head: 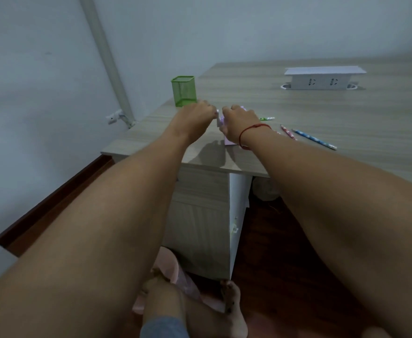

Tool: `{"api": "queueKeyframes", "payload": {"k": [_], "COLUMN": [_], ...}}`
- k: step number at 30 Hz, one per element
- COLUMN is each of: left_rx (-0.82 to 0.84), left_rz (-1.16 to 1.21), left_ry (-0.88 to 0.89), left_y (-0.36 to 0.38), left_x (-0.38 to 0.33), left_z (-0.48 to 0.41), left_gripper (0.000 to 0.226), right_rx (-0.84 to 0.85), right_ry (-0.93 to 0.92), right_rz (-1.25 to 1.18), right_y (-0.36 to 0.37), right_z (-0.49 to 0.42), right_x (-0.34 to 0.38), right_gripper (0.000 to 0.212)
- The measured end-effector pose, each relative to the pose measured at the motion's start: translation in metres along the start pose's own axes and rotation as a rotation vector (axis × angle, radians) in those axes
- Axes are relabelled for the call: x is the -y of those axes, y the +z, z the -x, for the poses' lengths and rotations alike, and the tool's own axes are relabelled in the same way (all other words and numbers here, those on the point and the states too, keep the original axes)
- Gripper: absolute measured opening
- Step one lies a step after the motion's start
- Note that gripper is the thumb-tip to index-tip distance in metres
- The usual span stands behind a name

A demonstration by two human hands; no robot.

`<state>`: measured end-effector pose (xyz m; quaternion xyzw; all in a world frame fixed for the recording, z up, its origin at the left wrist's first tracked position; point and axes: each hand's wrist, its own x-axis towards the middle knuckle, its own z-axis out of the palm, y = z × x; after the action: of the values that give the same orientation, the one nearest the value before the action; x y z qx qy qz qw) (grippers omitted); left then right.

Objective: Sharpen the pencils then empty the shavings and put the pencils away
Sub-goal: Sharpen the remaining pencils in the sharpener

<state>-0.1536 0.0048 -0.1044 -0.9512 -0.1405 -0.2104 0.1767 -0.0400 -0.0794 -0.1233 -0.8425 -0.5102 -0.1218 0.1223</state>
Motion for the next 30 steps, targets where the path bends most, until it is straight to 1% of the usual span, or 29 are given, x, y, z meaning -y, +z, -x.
{"api": "queueKeyframes", "payload": {"k": [3,6,9,16,17,20,22,25,30], "left_rx": [-0.003,0.105,0.199,0.324,0.335,0.39,0.382,0.298,0.175], "left_rz": [0.028,0.079,0.059,0.223,0.223,0.114,0.026,-0.077,-0.126], "left_ry": [0.015,-0.022,-0.022,-0.164,-0.173,-0.14,-0.095,0.001,0.054], "left_y": [0.007,0.017,0.025,0.038,0.038,0.037,0.035,0.032,0.025], "left_x": [-0.009,-0.021,-0.023,-0.018,-0.017,-0.009,-0.001,0.013,0.018], "left_z": [0.017,0.03,0.028,0.007,0.002,-0.012,-0.02,-0.03,-0.042], "left_gripper": [0.02,0.025,0.026,0.031,0.031,0.029,0.027,0.021,0.021], "right_rx": [0.015,0.018,0.015,-0.013,-0.02,-0.032,-0.034,-0.043,0.015], "right_ry": [0.012,0.0,-0.016,-0.033,-0.034,-0.024,-0.016,-0.02,0.0], "right_rz": [-0.015,-0.01,-0.01,0.021,0.017,0.005,0.02,0.032,0.016], "right_y": [0.001,0.001,0.003,0.008,0.009,0.014,0.018,0.023,0.011], "right_z": [-0.001,-0.001,0.001,0.004,0.004,0.002,0.0,-0.002,-0.003], "right_x": [0.0,-0.001,-0.002,-0.004,-0.003,-0.004,-0.005,-0.006,-0.011], "right_gripper": [0.038,0.037,0.038,0.043,0.043,0.041,0.041,0.042,0.045]}}
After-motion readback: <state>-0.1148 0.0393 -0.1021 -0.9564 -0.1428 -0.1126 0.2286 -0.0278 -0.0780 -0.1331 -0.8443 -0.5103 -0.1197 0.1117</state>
